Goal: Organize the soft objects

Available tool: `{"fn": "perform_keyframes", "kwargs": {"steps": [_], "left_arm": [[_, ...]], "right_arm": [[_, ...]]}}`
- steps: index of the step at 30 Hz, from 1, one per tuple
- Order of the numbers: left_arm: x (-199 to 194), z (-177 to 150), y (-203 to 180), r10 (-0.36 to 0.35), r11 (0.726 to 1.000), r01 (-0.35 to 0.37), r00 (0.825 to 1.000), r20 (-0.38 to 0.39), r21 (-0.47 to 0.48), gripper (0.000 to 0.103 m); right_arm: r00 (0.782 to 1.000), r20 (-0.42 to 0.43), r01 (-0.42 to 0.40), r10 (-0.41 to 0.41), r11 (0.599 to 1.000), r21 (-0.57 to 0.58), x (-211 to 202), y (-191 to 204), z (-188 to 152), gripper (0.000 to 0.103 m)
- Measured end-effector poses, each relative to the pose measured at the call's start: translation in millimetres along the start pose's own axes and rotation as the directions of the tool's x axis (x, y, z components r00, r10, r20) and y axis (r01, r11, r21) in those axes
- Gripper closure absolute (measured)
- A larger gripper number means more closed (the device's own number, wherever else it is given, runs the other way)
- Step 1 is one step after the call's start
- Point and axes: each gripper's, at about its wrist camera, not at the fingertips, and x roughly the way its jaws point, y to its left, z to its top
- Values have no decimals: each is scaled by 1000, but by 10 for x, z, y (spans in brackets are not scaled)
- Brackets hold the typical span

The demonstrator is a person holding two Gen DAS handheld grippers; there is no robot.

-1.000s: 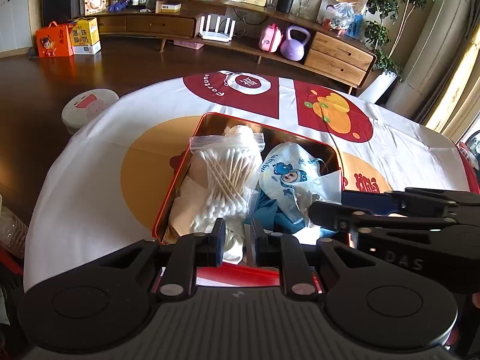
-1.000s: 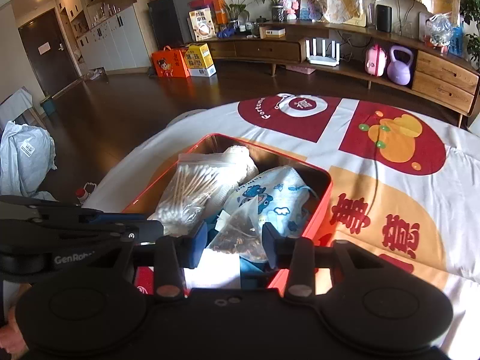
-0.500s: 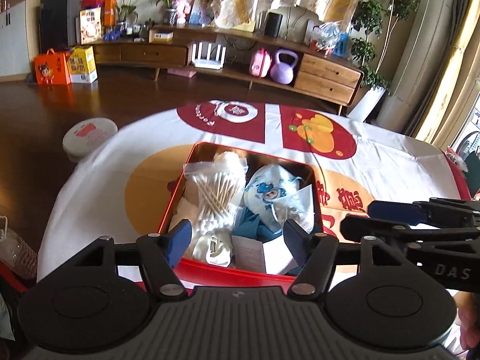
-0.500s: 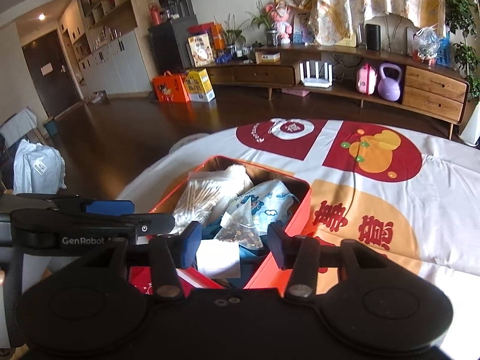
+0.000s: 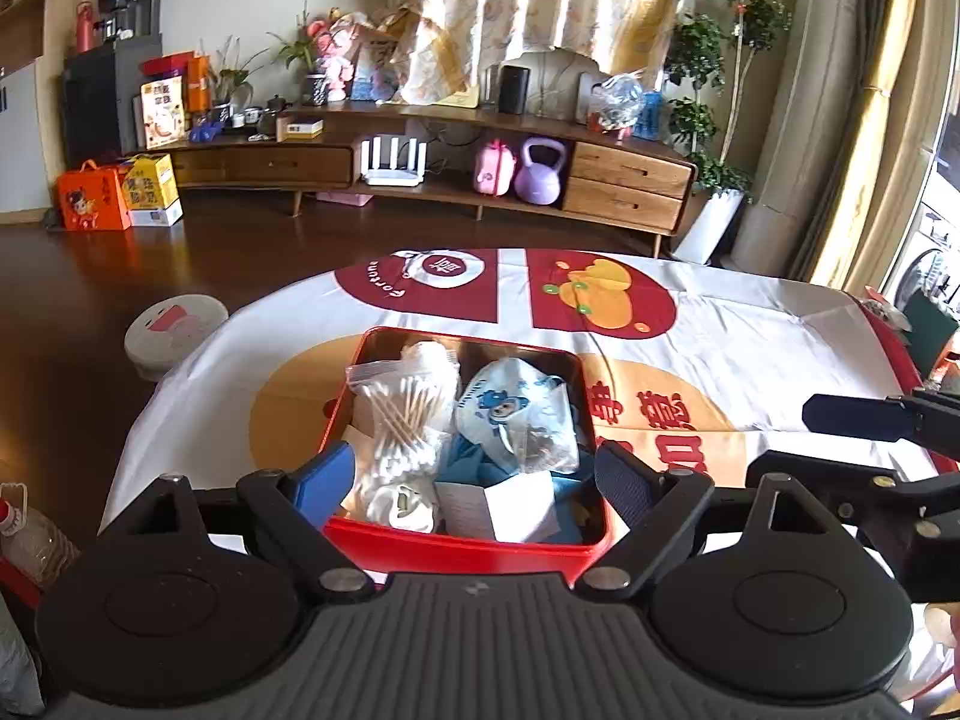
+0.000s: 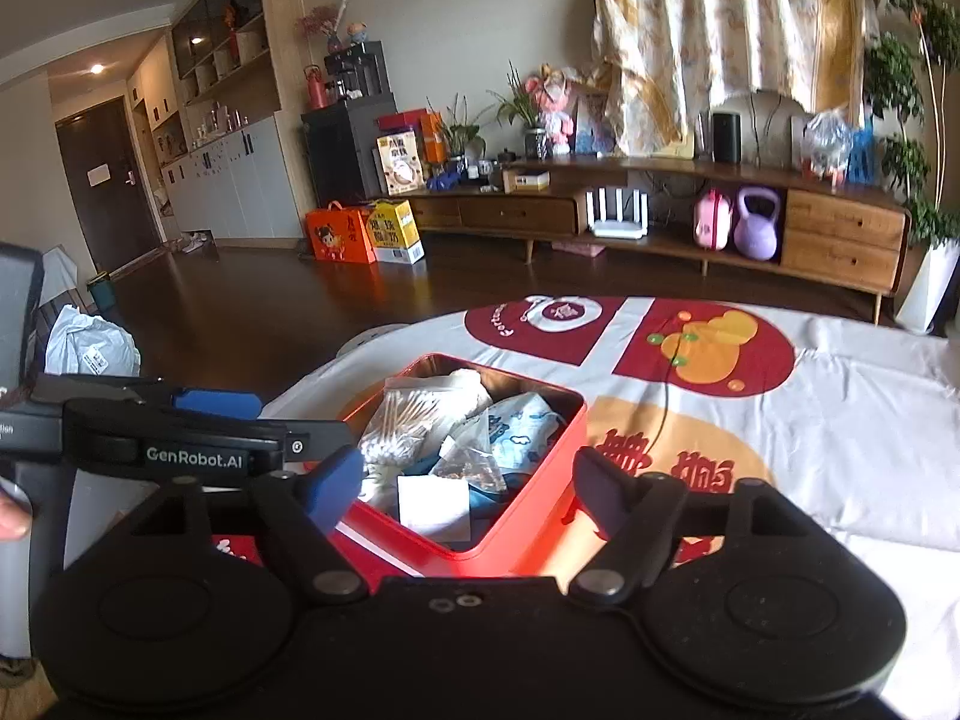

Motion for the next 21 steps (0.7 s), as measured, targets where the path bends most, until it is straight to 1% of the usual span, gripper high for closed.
{"fn": "perform_keyframes", "kwargs": {"steps": [1,2,3,5,15,21], "left_arm": [[-20,-7,-10,-5,1000,5,1000,5,1,15],[-40,-17,-17,-8,1000,8,1000,9,1,11],[-53,-27,-27,-9,1000,9,1000,12,2,1],[-81,-57,-45,-11,1000,11,1000,21,1,0],[-277,-207,-178,-11,1000,10,999,45,27,0],[-470,-286,-289,-19,997,12,996,89,77,0]], "right_arm": [[1000,13,8,-8,1000,-3,-42,14,-21,17],[1000,25,12,-12,1000,-1,-76,15,-36,12],[999,36,14,-15,1000,7,-107,11,-55,7],[998,55,29,-30,999,24,-156,5,-90,1],[988,110,99,-105,993,62,-335,-7,-279,0],[984,127,114,-124,990,84,-417,-34,-345,0]]}}
